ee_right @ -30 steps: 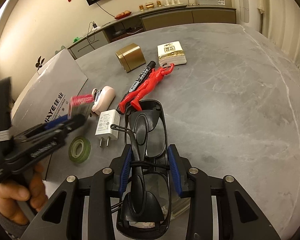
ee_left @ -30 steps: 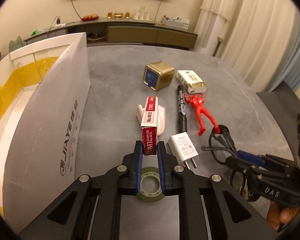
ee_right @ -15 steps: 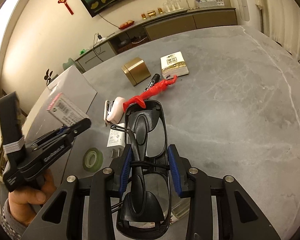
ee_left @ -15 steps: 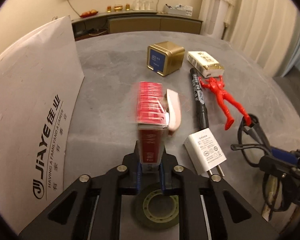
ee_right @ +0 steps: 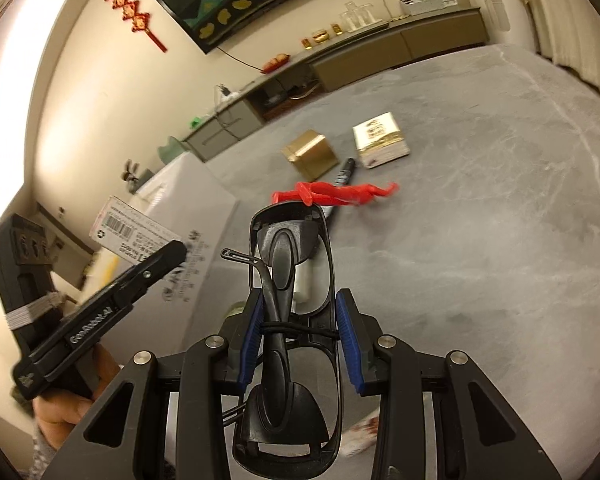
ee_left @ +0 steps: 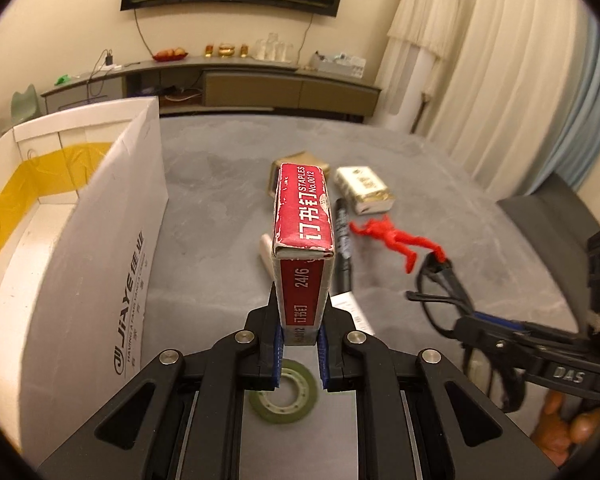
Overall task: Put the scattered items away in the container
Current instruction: 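Carry the sunglasses and staple box in both grippers over the white cardboard box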
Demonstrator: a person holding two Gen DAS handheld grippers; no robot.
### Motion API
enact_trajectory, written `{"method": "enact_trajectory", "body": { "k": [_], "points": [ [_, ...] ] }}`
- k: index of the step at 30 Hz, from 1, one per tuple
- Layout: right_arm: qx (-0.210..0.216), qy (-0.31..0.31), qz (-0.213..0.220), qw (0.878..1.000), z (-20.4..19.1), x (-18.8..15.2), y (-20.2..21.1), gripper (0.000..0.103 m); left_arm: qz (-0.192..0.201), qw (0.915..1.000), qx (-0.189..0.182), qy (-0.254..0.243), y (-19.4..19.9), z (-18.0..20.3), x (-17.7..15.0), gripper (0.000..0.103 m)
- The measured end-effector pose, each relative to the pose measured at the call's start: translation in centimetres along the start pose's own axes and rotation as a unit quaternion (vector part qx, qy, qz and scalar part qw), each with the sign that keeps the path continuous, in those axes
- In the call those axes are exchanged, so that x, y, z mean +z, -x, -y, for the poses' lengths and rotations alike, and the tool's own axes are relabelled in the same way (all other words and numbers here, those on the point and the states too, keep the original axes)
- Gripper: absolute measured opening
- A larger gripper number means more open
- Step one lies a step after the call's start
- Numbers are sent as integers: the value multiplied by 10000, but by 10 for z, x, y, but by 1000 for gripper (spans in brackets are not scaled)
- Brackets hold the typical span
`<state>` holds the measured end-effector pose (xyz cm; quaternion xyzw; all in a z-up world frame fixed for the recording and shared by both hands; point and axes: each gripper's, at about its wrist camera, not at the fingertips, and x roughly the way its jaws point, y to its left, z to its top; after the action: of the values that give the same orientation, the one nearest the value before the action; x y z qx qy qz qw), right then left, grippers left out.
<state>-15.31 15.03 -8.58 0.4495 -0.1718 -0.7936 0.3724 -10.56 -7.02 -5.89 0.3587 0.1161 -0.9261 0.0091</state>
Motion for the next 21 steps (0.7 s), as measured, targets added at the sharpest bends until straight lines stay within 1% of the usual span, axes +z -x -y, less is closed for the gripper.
{"method": "enact_trajectory", "body": {
  "k": [2,4,5,6,7,8,9,11,15,21],
  "points": [
    [375,-247,26,9990,4,0,2,37,103,9999,-47,-3,11,2,2,14],
    [1057,-638,112,9923,11,2,6,37,173,9998,-76,-22,18,3,2,14],
    [1242,-796,193,9889,14,4,8,37,208,9998,-63,-25,20,3,3,14],
    [1305,-919,242,9869,18,5,8,37,248,9997,-41,-19,24,2,4,14],
    [730,-863,129,9935,21,7,3,37,272,9996,-44,-12,27,1,5,14],
    [205,-821,26,9964,24,7,-3,37,300,9995,-38,1,31,-1,6,14],
    [20,-880,-24,9961,29,5,-8,37,332,9994,-32,26,34,-3,7,14],
    [301,-1103,-221,9932,34,0,-14,37,395,9992,-36,67,40,-6,9,14],
    [271,-615,-181,9976,6,1,-12,37,488,9988,-77,76,51,-9,10,14],
    [233,-140,-169,9995,-28,-1,-15,37,500,9986,-149,31,55,-8,9,14]
  ]
}}
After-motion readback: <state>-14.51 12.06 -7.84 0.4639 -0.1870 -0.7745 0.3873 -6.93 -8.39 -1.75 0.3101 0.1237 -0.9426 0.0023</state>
